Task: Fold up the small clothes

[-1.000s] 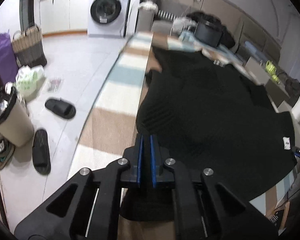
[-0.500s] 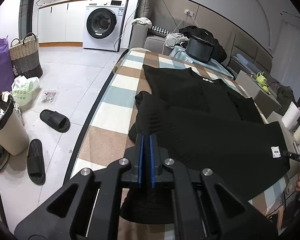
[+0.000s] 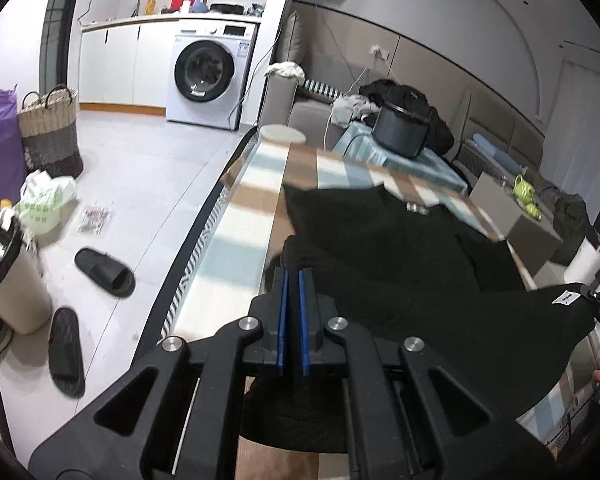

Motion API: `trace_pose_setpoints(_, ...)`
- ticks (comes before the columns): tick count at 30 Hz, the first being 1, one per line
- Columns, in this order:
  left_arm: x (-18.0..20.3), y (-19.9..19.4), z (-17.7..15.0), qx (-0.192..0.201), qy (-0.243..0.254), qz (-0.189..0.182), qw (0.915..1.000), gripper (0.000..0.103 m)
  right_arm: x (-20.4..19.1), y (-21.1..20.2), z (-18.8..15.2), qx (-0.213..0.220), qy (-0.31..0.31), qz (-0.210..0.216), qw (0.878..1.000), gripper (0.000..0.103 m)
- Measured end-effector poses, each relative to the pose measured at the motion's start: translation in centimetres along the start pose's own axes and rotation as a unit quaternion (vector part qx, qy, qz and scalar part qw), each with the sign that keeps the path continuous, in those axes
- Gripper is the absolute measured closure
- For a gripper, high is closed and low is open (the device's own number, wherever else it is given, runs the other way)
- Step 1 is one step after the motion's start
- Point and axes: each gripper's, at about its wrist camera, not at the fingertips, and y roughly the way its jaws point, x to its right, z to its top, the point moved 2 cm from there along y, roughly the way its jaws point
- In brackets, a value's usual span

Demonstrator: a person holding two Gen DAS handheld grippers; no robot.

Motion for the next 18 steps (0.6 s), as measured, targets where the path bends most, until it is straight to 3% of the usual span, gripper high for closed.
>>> trace_pose_setpoints(5, 0.0, 3.2, 5.0, 0.016, -0.006, -0.007, 0.9998, 0.100, -0.7, 2.6, 4.2, 0.032, 0.013, -0.005, 0.999, 0.100)
trace_pose_setpoints(9, 0.0, 6.9, 7.1, 0.002, -0.005, 0.003, 1.0000, 0.100, -0.7, 5.1, 6.3, 0.043, 0.006, -0.034, 0.998, 0.100)
trace_pose_setpoints(16, -0.6, 13.1, 4.3, -0.081, -0.005, 0.039, 0.9959, 0.099, 2.1, 11.2, 5.3, -0.017, 0.013, -0.130, 0.991, 0.100)
trace_pose_setpoints(18, -1.4, 13.8, 3.5, -0.098, -0.023, 0.045, 0.9940, 0.092, 3.4, 11.9, 4.8, -0.039, 0.025, -0.144, 0.988, 0.095)
